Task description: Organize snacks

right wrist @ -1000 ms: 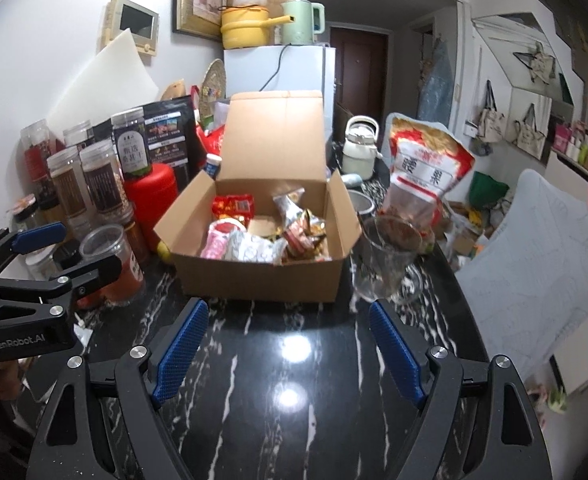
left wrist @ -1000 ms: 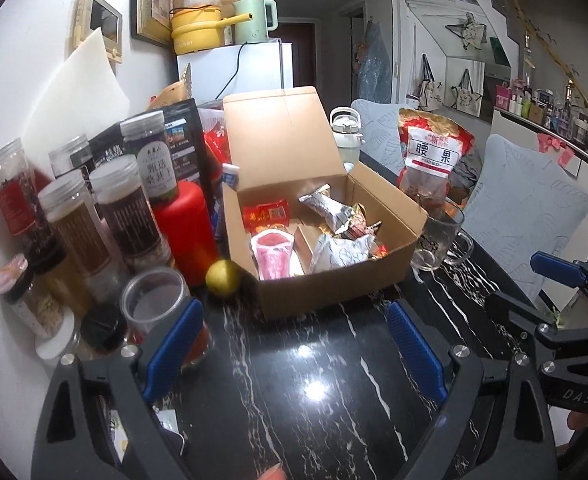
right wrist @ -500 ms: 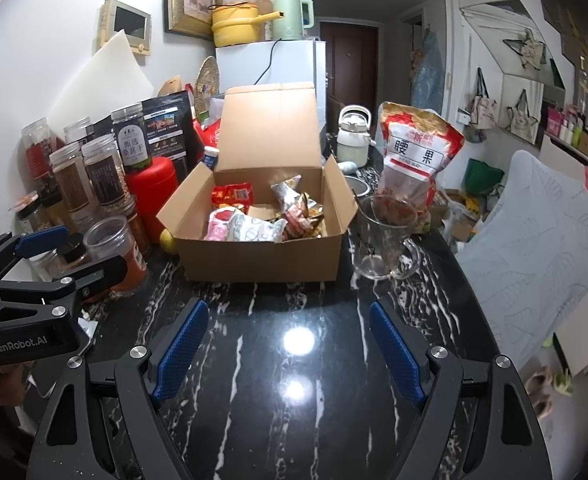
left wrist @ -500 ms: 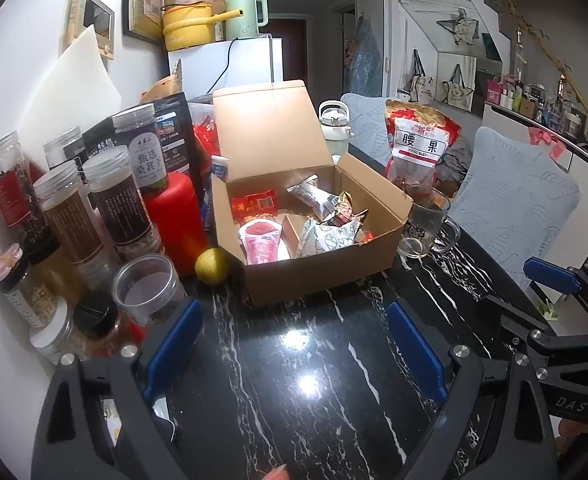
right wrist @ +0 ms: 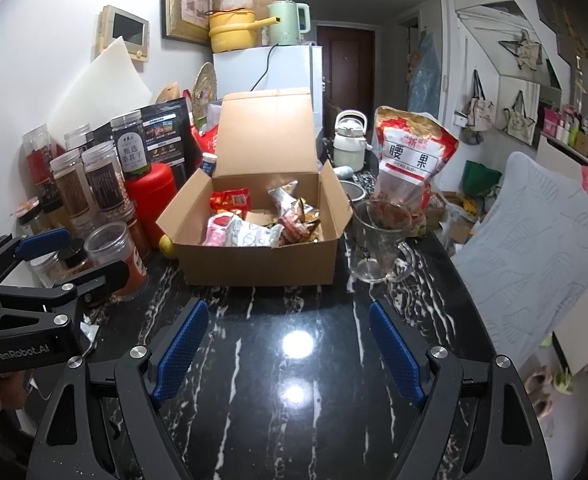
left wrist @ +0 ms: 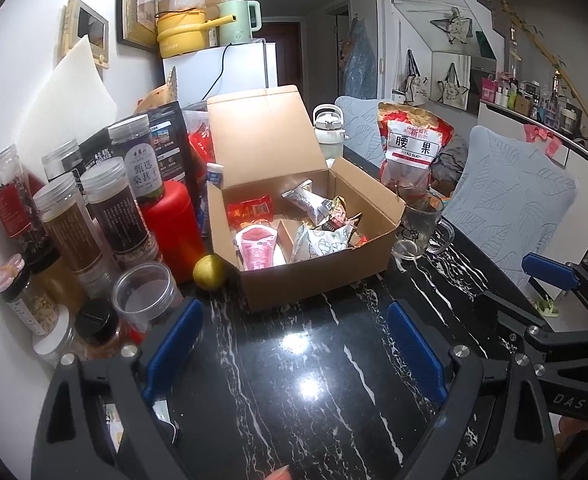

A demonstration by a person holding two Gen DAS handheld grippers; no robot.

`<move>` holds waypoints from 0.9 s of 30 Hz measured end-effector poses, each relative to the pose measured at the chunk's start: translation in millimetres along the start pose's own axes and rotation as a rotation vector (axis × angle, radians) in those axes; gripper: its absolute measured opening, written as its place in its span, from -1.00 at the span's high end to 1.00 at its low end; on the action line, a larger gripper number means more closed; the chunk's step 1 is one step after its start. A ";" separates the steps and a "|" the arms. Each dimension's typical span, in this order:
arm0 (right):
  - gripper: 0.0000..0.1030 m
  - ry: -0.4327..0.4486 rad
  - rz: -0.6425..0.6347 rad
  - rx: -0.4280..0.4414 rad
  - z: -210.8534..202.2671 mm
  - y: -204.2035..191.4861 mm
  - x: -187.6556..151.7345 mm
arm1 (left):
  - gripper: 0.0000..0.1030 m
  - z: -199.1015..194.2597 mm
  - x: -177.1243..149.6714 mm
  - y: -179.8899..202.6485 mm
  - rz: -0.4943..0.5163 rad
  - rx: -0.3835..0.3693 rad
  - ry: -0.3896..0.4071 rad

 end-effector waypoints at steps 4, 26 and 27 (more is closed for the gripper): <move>-0.62 0.001 -0.002 -0.007 0.5 0.6 1.3 | -0.84 0.0 1.6 0.7 0.002 0.001 0.000; -0.62 0.005 -0.004 -0.039 -0.9 5.5 9.2 | -0.84 5.2 10.8 3.0 0.018 -0.025 -0.003; -0.62 0.006 -0.004 -0.040 -1.1 5.8 9.9 | -0.84 4.6 11.4 3.0 0.019 -0.024 0.000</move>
Point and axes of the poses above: each gripper's, at about its wrist camera, not at the fingertips, and z roughly the way its jaws point, y to its right, x to its top, the point moved 1 cm from there along z, roughly the way its jaws point, and after that the axes turned 3 degrees about y, right-handed, at the moved point
